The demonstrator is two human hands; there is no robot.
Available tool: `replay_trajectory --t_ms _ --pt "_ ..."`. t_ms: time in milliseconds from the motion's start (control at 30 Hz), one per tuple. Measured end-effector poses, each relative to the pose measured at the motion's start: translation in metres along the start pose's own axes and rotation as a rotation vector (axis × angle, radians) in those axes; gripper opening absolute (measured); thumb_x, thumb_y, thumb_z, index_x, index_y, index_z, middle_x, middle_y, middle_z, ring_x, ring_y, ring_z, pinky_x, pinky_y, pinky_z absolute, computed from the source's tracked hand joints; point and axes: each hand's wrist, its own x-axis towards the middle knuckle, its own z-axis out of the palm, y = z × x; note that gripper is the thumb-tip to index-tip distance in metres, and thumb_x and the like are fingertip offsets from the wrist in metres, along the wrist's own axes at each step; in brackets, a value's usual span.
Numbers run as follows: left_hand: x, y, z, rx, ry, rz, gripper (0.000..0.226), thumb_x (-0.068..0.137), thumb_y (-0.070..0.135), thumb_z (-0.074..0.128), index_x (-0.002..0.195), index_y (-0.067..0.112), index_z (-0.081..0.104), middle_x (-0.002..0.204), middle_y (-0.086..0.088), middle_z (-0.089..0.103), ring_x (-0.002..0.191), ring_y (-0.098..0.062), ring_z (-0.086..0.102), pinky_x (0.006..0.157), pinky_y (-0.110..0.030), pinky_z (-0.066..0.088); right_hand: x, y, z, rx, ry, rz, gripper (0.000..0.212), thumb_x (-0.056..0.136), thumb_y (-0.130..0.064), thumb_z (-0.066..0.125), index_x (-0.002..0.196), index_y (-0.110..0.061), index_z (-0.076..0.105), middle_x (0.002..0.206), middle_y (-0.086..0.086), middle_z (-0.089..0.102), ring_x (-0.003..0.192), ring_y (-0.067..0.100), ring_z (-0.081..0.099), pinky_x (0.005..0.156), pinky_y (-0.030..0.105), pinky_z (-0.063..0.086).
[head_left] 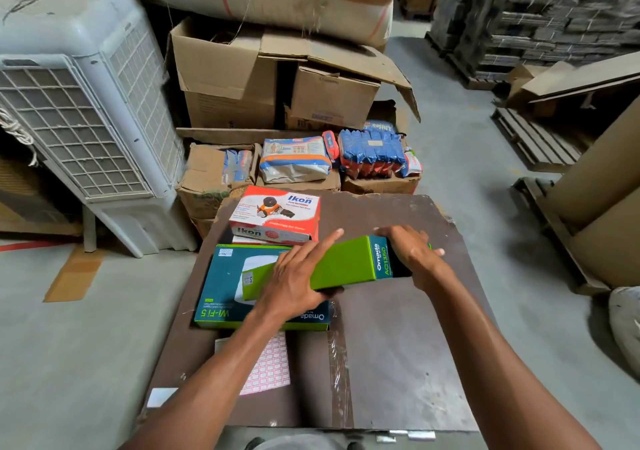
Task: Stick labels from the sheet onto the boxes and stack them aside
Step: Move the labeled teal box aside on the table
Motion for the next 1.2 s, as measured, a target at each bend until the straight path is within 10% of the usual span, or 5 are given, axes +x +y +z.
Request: replay_trajectory --t_ms 267,533,700,933,1200 --pt "-0.018 0.008 0.035 0.127 0.116 0.038 0.111 0.067 0.040 0.077 0.158 0.046 0.013 0.130 0.012 0.052 0.110 -0.017 0.053 0.091 -0.035 0.044 -0.003 0.016 -0.012 0.223 -0.091 0.030 0.010 0.091 -0.029 0.061 0.093 -0.020 0.065 0.132 0.017 0.049 0.092 0.034 0.066 0.061 0.048 0.062" --pt "-0.026 -0.012 0.014 -0.119 0.014 -0.003 0.098 0.073 0.097 0.029 0.156 0.046 0.026 0.142 0.020 0.050 0.126 -0.002 0.048 0.101 -0.028 0.037 0.001 -0.008 -0.006 0.164 -0.014 -0.014 0.026 0.077 -0.025 0.053 0.093 -0.006 0.061 0.132 0.020 0.057 0.087 0.036 0.068 0.044 0.035 0.055" --pt "-0.025 -0.088 0.008 -0.330 -0.050 -0.721 0.109 0.061 0.105 -0.002 0.137 0.050 0.054 0.141 0.005 0.061 0.128 -0.024 0.055 0.103 -0.043 0.040 0.007 -0.019 -0.010 0.183 -0.014 0.010 0.018 0.087 -0.015 0.054 0.096 0.000 0.059 0.103 0.022 0.060 0.069 0.028 0.064 0.040 0.027 0.050" --pt "-0.024 -0.121 0.011 -0.581 -0.349 -1.137 0.086 0.086 0.081 0.047 0.152 0.025 0.044 0.160 -0.011 0.038 0.141 -0.039 0.041 0.109 -0.056 0.039 0.015 -0.020 -0.011 0.168 -0.043 0.026 0.009 0.088 -0.014 0.056 0.090 -0.005 0.056 0.079 0.014 0.057 0.065 0.025 0.062 0.048 0.027 0.050" --pt "-0.030 -0.124 0.012 -0.930 -0.332 -1.157 0.054 0.093 0.054 0.064 0.129 0.014 0.064 0.111 -0.013 0.076 0.098 -0.029 0.073 0.095 -0.051 0.057 0.029 0.001 -0.014 0.212 -0.146 -0.004 0.030 0.092 -0.023 0.063 0.114 -0.009 0.049 0.098 0.017 0.066 0.076 0.025 0.067 0.057 0.029 0.052"
